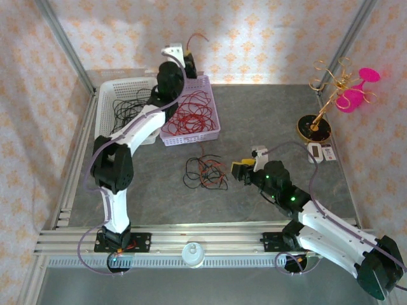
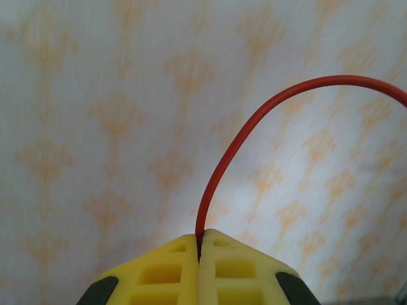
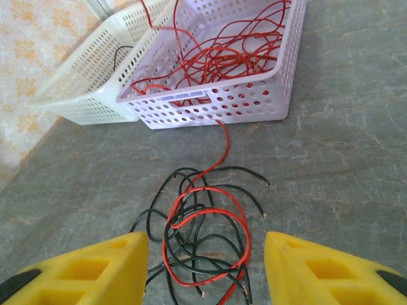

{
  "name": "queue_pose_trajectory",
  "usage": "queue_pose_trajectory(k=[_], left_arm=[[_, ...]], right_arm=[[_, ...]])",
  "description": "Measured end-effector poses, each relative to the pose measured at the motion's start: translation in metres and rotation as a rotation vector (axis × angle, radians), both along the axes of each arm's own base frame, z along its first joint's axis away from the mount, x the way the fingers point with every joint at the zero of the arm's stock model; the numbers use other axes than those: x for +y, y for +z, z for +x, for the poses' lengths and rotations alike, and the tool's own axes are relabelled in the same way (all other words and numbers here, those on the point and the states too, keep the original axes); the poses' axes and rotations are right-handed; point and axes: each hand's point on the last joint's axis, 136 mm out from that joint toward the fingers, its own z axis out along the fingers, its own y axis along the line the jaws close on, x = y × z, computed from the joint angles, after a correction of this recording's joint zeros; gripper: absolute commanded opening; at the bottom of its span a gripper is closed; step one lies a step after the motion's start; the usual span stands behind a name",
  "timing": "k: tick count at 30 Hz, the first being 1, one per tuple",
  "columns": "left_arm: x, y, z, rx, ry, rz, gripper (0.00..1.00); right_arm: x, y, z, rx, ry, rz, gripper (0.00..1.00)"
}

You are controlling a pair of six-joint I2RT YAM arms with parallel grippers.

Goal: Untangle the cables
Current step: Place the cable into the container.

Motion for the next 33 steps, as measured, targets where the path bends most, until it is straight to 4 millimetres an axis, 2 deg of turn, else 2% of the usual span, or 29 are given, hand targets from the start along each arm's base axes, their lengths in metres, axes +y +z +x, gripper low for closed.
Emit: queue_pose_trajectory(k=[4,7,9,12,14,17,23,28,33], left_arm=[[-0.004,-0.097,0.022,0.166,0.008,-0.046,0.0],[-0.006,-0.154,0.032,0.261,0.009,-0.074,0.0],[-0.006,-0.183,0.035,0.313,0.015,-0.098,0.0],[0.0,-0.212,0.039,0.367,0.031,-0.14,0.0],[0.006,-0.222,0.04,0.39,0.043,-0.167,0.0],[0.014,-0.232,0.042,0.419,0.055,-0.198,0.07],[0.024,-0.242,0.041,0.461,0.081,-0.223,0.08],[0.026,-0.253,0.038,0.497,0.087,-0.253,0.18],[0.037,-0.266,0.009,0.538,0.109,-0.263,0.33]], right_arm=[[0.0,-0.001,0.0,0.011,-0.007,0.01,0.51],[0.0,-0.001,0.0,0.022,-0.013,0.021,0.51],[0.0,-0.001,0.0,0.028,-0.017,0.028,0.51],[-0.001,-0.004,-0.001,0.041,-0.022,0.034,0.51],[-0.001,-0.007,0.0,0.054,-0.025,0.034,0.51],[0.0,-0.016,0.0,0.084,-0.03,0.025,0.51],[0.005,-0.057,0.001,0.201,-0.018,-0.053,0.52],[0.014,-0.078,-0.002,0.283,0.026,-0.09,0.55],[0.025,-0.079,0.005,0.306,0.062,-0.104,0.58]])
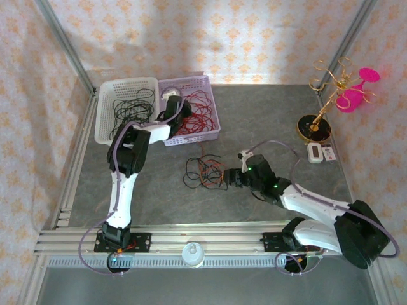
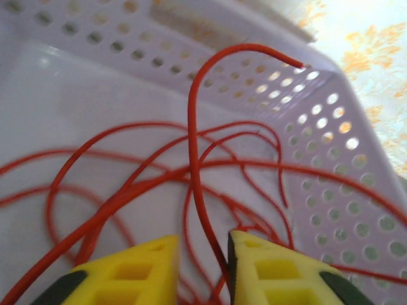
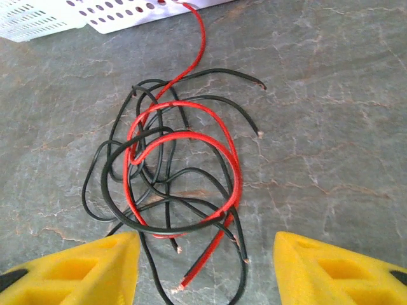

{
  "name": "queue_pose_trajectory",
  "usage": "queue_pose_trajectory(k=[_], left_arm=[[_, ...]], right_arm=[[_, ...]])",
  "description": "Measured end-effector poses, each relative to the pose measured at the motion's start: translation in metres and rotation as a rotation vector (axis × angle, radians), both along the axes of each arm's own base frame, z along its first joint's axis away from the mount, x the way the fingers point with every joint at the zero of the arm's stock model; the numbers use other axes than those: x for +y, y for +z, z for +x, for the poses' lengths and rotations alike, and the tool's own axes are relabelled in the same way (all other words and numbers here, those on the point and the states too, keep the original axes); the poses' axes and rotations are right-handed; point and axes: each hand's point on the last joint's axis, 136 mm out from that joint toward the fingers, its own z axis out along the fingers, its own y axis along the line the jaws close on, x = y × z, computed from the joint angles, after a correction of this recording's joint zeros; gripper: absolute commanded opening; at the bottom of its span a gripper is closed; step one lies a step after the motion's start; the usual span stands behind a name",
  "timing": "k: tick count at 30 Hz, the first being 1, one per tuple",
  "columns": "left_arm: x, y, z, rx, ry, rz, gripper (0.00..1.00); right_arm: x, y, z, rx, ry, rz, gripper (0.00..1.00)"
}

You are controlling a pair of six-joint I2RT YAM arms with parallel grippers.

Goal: Untangle the cables
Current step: Place the cable into the container, then untie the cable.

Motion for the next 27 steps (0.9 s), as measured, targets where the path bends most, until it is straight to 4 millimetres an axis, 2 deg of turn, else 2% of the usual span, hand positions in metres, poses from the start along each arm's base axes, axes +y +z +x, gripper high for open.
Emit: queue_pose_trajectory(k=[2,4,8,11,14,16,22,24,27], left_arm=[[0.002,0.009,-0.007,-0.006,-0.002,-0.002,0.36],[0.002,0.03,-0.013,-0.037,-0.009,-0.015,0.41],[0.002,0.094,-0.028,-0.148,-0.028,-0.056,0.51],[0.004,0.139,-0.042,-0.235,-0.037,-0.08,0.51],[0.005,0.166,-0.059,-0.286,-0.049,-0.097,0.51],[0.004,0.17,-0.075,-0.291,-0.063,-0.102,0.52],[-0.008,0.161,-0.136,-0.251,-0.137,-0.07,0.52],[-0.017,0.159,-0.164,-0.241,-0.182,-0.045,0.53],[-0.028,0.159,-0.204,-0.239,-0.257,-0.02,0.54]], right_arm=[[0.0,-0.001,0.003,0.002,0.002,-0.005,0.58],[-0.002,-0.004,0.007,0.003,0.002,-0.017,0.6],[-0.007,-0.016,0.02,-0.011,0.009,-0.05,0.59],[-0.009,-0.032,0.027,0.004,0.032,-0.071,0.58],[-0.001,-0.041,0.027,0.01,0.095,-0.067,0.57],[0.006,-0.041,0.028,0.001,0.134,-0.058,0.55],[0.017,-0.033,0.037,-0.064,0.188,-0.051,0.52],[0.018,-0.03,0.039,-0.084,0.191,-0.051,0.5],[0.019,-0.032,0.042,-0.098,0.197,-0.055,0.41]])
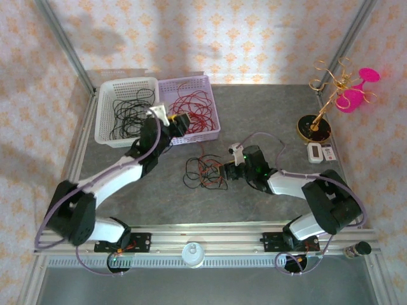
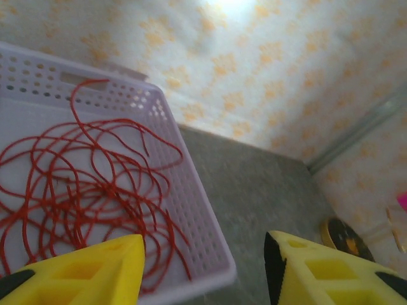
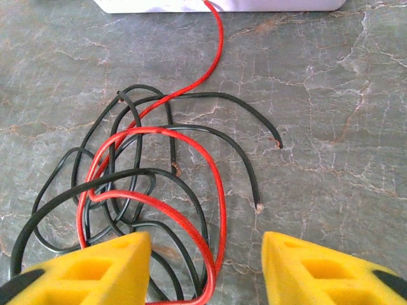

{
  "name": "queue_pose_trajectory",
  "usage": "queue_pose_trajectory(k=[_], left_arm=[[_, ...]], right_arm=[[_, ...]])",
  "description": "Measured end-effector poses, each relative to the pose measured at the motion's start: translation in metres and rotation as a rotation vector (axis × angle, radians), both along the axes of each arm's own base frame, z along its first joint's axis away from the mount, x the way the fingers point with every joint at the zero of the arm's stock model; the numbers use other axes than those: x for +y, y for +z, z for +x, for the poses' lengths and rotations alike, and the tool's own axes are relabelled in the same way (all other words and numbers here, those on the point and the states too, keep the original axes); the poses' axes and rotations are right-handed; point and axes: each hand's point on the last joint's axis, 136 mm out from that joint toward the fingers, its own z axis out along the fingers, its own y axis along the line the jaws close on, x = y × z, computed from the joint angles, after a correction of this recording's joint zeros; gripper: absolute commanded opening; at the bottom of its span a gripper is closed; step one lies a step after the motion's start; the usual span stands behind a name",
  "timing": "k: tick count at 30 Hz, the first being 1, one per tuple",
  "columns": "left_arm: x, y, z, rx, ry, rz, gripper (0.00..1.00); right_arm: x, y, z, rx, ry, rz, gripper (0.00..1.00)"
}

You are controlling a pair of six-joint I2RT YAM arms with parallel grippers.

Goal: Untangle the cables
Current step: Untie the cable.

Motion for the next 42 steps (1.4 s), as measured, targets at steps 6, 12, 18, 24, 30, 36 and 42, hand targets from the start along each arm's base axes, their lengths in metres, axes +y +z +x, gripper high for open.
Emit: queue_pose_trajectory(k=[6,12,18,24,30,36,42], left_arm=[[0.001,-0.015,-0.059,0.027,-0.114,0.031,0.55],[0.008,-0.016,-0.097,0.018,-0.185,0.017,0.56],[-0.013,-0.011,-0.116,0.007,-0.313,-0.008,0.56],[-0.031,-0.004,-0.131,-0.014,-0.443,-0.027,0.64],[-0.058,0.007,-0.143,-0.061,-0.618,0.006,0.67],[-0.084,-0.009,-0.148,-0.059,-0.761,0.081,0.69],[-0.093,-0.027,-0.148,-0.046,-0.816,0.123,0.69]], right_arm=[[0.003,-0.011,0.005,0.015,0.009,-0.026,0.23],[0.001,0.008,0.003,-0.034,-0.001,-0.046,0.11],[0.02,0.074,-0.006,-0.174,0.015,-0.071,0.04],[0.026,0.144,-0.034,-0.294,0.039,-0.047,0.0],[0.021,0.176,-0.048,-0.337,0.081,-0.05,0.0],[0.023,0.186,-0.058,-0.363,0.169,-0.073,0.0],[0.027,0.184,-0.068,-0.357,0.239,-0.079,0.0]])
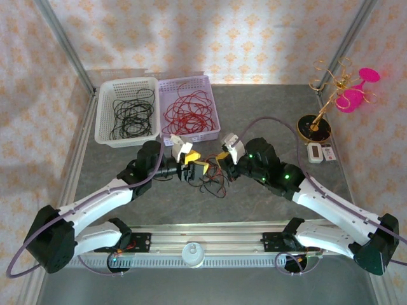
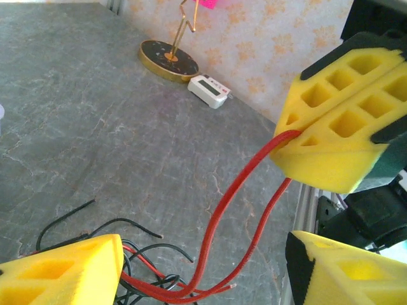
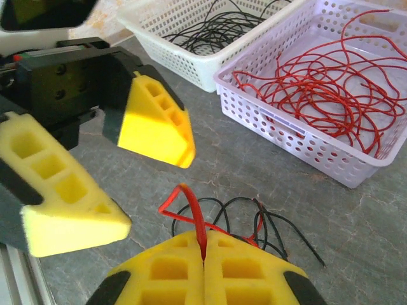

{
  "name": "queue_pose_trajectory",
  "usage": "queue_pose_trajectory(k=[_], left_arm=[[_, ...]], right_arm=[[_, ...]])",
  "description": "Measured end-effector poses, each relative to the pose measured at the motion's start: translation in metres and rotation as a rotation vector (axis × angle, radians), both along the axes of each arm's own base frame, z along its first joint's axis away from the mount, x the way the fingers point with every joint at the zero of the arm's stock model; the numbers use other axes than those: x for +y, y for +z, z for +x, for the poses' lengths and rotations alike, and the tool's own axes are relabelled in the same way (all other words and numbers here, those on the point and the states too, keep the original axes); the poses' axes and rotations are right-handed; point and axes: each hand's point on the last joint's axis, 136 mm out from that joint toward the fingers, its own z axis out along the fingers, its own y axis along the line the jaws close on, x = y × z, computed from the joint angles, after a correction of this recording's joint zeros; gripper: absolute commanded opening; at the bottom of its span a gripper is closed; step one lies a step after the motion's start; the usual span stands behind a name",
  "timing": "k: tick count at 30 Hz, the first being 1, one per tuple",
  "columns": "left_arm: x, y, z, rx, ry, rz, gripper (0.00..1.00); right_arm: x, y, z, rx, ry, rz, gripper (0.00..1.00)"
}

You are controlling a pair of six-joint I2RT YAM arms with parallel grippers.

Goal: Untangle the cables
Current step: Untie the cable.

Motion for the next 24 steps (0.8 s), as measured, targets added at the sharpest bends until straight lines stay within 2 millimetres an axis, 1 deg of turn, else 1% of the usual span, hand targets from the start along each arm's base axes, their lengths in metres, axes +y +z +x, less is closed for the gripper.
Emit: queue_pose_trajectory(k=[2,4,6,7,8,11,12,14,16,18,20,22,24], left_arm=[[-0.002,-0.002,-0.001,-0.007,-0.012,0.006,0.69],[-0.005,-0.004,-0.002,-0.018,-0.03,0.013,0.65],[-0.008,-0.01,-0.003,-0.024,-0.05,0.03,0.6],[-0.009,-0.014,-0.003,-0.026,-0.059,0.039,0.54],[-0.011,-0.02,-0.003,-0.018,-0.069,0.051,0.45],[-0.016,-0.036,-0.002,-0.001,-0.088,0.081,0.1],[-0.017,-0.038,-0.001,0.004,-0.088,0.084,0.0],[-0.018,-0.036,0.0,-0.01,-0.082,0.084,0.0],[-0.018,-0.027,0.0,-0.033,-0.061,0.073,0.0],[-0.019,-0.01,-0.003,-0.077,-0.038,0.049,0.0],[-0.022,0.012,-0.01,-0.131,-0.03,0.009,0.0],[-0.024,0.031,-0.018,-0.166,-0.024,-0.032,0.0],[-0.026,0.041,-0.024,-0.18,-0.023,-0.058,0.0]], right_arm=[[0.0,-0.001,-0.001,0.003,0.007,-0.005,0.0],[0.001,-0.002,-0.002,0.004,0.015,-0.007,0.0],[0.001,-0.002,-0.003,0.001,0.021,-0.008,0.0],[0.001,-0.002,-0.003,0.001,0.025,-0.008,0.0],[0.001,-0.002,-0.004,-0.001,0.027,-0.01,0.0],[0.002,-0.002,-0.004,-0.008,0.034,-0.015,0.0],[0.001,-0.002,-0.004,-0.009,0.034,-0.015,0.01],[0.0,-0.002,-0.002,-0.012,0.018,-0.019,0.18],[-0.004,0.002,0.005,-0.031,-0.025,-0.015,0.26],[-0.01,0.007,0.012,-0.059,-0.089,0.013,0.33],[-0.017,0.011,0.018,-0.075,-0.16,0.081,0.5],[-0.018,0.006,0.019,-0.074,-0.183,0.138,0.54],[-0.017,-0.006,0.019,-0.056,-0.197,0.189,0.54]])
